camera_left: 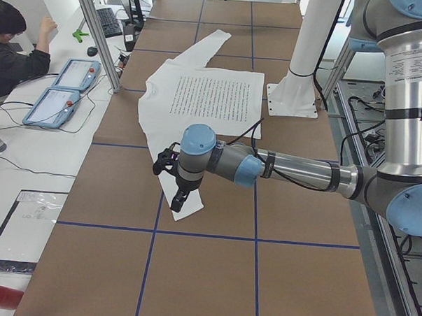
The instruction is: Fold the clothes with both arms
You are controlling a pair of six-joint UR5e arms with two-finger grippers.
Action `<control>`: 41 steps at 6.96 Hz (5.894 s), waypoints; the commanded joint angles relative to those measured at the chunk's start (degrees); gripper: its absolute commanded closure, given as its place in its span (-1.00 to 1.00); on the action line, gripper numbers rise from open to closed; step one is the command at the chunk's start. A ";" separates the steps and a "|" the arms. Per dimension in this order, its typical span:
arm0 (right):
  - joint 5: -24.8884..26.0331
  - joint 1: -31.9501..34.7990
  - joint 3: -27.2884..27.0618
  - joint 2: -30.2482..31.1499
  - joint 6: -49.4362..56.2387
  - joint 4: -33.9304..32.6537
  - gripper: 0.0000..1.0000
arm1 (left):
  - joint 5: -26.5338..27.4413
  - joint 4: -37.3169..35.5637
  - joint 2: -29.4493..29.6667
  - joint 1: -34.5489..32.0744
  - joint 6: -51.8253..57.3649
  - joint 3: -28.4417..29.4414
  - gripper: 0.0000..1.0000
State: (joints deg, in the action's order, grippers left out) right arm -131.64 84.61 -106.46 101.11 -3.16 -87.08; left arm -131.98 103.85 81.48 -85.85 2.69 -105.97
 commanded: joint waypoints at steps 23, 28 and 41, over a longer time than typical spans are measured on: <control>26.61 -32.66 19.71 2.95 -53.44 59.13 -0.52 | -0.29 17.79 5.01 -0.10 -1.81 0.77 -1.00; 26.70 -33.46 19.71 3.83 -53.61 59.13 -0.39 | -0.29 17.88 5.01 -0.10 -1.81 0.77 -1.00; 28.26 -32.99 -2.44 -34.20 -57.88 8.88 1.00 | -0.29 17.88 5.10 -0.02 -1.99 1.03 -1.00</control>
State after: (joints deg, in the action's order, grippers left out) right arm -105.87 54.31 -108.80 78.97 -58.15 -66.27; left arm -132.25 121.73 86.57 -85.87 0.72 -104.94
